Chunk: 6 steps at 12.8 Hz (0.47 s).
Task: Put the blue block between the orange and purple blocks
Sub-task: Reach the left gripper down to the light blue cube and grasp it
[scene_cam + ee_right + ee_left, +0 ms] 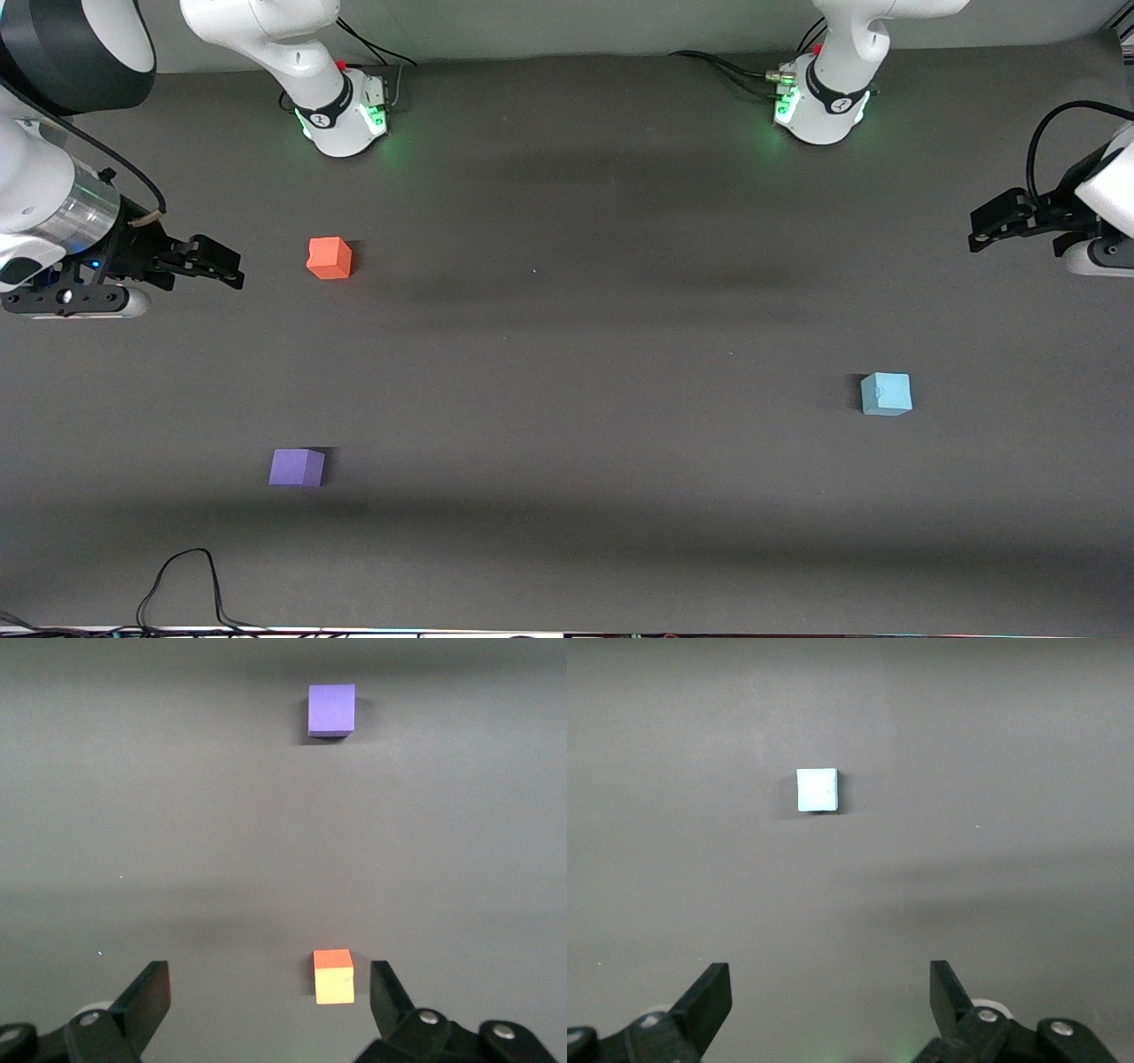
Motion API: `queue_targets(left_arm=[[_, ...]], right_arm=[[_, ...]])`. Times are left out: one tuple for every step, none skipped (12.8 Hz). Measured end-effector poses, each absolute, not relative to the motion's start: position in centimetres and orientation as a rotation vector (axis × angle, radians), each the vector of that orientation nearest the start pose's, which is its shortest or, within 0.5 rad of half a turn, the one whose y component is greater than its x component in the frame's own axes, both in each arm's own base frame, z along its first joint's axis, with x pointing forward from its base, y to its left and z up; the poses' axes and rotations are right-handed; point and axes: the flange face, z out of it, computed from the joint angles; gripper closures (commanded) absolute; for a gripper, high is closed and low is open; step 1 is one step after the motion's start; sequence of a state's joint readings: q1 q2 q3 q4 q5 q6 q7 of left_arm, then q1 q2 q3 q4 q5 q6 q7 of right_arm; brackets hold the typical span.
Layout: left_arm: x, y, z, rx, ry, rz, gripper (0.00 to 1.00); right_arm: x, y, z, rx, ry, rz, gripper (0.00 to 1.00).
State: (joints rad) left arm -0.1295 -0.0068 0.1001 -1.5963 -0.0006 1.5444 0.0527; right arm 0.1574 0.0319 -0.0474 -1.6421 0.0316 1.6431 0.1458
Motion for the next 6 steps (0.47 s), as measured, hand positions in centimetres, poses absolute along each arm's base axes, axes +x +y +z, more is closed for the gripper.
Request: queue_targets(left_arm=[[54.9, -1.6, 61.4, -3.14, 0.129, 0.071, 0.0], [54.8, -1.6, 61.4, -3.14, 0.129, 0.074, 0.0], [54.8, -1.5, 61.4, -3.14, 0.128, 0.077, 0.0], [54.9, -1.1, 61.2, -3.14, 0.119, 0.08, 0.0], [55.1, -0.5, 60.9, -3.14, 0.106, 0.088, 0.0], [55.5, 0.0, 60.2, -3.139, 0.098, 0.099, 0.0]], right_arm=[[56.4, 6.6, 58.0, -3.115, 0.061, 0.052, 0.0], [56.4, 6.5, 58.1, -3.114, 0.061, 0.049, 0.0], [56.4, 6.5, 58.2, -3.114, 0.062, 0.044, 0.0], [56.4, 6.5, 58.3, -3.114, 0.063, 0.043, 0.0], [56.4, 6.5, 58.2, -3.115, 0.063, 0.052, 0.0], [56.2, 6.5, 58.1, -3.116, 0.063, 0.072, 0.0]])
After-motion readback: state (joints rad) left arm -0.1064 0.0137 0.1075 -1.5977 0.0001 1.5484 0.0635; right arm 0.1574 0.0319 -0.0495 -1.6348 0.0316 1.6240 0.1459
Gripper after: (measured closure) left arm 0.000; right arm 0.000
